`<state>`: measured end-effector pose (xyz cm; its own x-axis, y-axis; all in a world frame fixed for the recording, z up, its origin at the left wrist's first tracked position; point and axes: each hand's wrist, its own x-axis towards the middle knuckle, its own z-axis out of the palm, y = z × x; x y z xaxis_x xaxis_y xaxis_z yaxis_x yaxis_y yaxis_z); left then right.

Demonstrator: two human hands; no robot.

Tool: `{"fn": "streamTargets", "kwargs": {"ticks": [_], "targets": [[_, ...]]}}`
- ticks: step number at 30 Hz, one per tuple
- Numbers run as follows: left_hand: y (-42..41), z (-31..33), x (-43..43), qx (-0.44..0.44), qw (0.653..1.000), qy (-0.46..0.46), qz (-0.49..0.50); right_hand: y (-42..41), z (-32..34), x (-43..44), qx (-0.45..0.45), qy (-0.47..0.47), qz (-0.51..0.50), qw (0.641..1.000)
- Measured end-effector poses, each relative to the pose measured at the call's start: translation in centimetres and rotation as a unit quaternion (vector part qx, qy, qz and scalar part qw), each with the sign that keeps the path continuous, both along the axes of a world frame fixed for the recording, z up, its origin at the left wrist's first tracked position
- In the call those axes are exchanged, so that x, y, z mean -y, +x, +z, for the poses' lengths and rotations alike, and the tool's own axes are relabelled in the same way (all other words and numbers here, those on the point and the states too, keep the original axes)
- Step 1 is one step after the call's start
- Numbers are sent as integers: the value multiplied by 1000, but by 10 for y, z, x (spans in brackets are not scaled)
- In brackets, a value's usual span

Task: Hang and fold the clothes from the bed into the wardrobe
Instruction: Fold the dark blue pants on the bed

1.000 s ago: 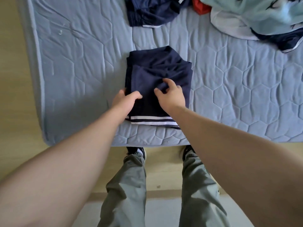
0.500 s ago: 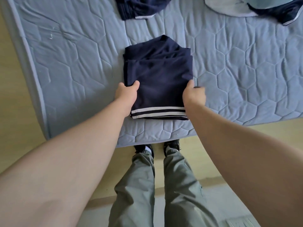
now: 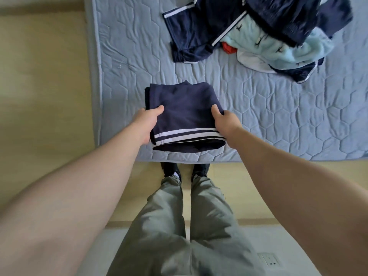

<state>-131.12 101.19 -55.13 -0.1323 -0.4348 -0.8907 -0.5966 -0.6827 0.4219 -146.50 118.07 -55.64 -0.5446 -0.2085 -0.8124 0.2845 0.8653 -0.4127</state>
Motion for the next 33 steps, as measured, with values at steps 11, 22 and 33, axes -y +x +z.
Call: {"fn": "streamTargets", "kwargs": {"ticks": [11,22,33], "targets": [[167,312,6,-37,978,-79,190,91,268,84,217,-146,73,962],[359,487,6,-92,875,-212,426,267,427,183,534,-192,244,786],[552,534,83,-118,844,-268,449,473,436,277,585,-157,254,754]]}}
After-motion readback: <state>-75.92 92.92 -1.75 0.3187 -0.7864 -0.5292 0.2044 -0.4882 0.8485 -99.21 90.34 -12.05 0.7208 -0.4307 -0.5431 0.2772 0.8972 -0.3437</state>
